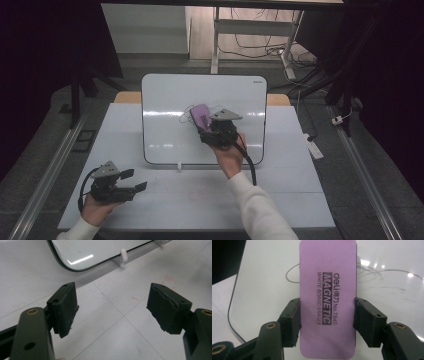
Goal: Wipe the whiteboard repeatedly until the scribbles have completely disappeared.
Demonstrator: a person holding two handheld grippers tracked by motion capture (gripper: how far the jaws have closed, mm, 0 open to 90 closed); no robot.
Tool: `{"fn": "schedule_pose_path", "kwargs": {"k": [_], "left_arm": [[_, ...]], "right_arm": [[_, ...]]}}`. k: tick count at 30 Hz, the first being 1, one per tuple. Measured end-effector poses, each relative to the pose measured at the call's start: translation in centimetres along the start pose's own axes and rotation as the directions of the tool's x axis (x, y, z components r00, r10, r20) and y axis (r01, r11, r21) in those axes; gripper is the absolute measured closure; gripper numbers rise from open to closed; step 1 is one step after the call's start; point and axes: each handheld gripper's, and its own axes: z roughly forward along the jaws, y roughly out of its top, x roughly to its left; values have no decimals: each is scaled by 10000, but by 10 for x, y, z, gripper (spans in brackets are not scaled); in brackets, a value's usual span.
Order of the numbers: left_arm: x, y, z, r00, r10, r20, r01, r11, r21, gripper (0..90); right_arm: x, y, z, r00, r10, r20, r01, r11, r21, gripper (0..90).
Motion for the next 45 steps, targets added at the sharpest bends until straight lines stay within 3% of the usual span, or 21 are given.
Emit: {"fn": "schedule_pose_path", "kwargs": {"k": [4,6,9,13,16,20,22,28,30,33,34,36,39,42,45], "left_arm": [[1,0,0,10000,-38,-5,38,10000,-20,254],[1,0,-1,10000,-35,9,35,10000,-33,254],[1,0,-1,10000,-43,13,43,10000,-41,254],[1,0,-1,10000,-32,23,32,10000,-31,254],[0,0,-1,10000,-30,9,30,10000,-43,254],[0,0,-1,10000,-23,4,23,10000,-35,254],[0,0,-1,10000,-31,-2,31,10000,-43,254],[1,0,-1,10000,-7,3,7,10000,-60,254],[1,0,-1,10000,0,-1,0,10000,-56,254],[1,0,-1,10000,8,-3,-8,10000,-56,254],[1,0,-2,10000,2,-1,-2,10000,-56,254],[1,0,-2,10000,0,0,0,10000,-61,254],[1,0,-1,10000,-12,3,12,10000,-51,254],[2,0,-1,10000,-5,3,5,10000,-46,254],[1,0,-1,10000,-7,-6,7,10000,-59,254]], "right_arm": [[-8,1,-3,9991,343,-242,-343,9994,0,412],[-15,2,-9,9995,226,222,-225,9997,-69,411],[-34,4,-19,9964,475,704,-461,9987,-209,411],[-63,4,-35,9836,835,1601,-774,9960,-442,411],[-76,5,-41,9785,1166,1703,-1091,9926,-526,411],[-67,9,-35,9796,836,1828,-770,9961,-433,412],[-59,11,-30,9842,753,1604,-698,9968,-399,412],[-17,16,-5,9986,357,390,-356,9994,-30,412],[-3,15,4,9998,179,0,-179,9998,81,412],[18,13,14,9993,-327,-204,331,9992,211,412],[22,12,16,9991,-297,-298,303,9993,201,412],[25,12,18,9990,-378,-249,383,9991,179,412],[19,12,15,9983,-215,-549,226,9996,196,412],[10,13,8,9991,-412,-44,413,9990,172,412],[-12,15,-3,9982,-170,578,172,9998,-36,412]]}}
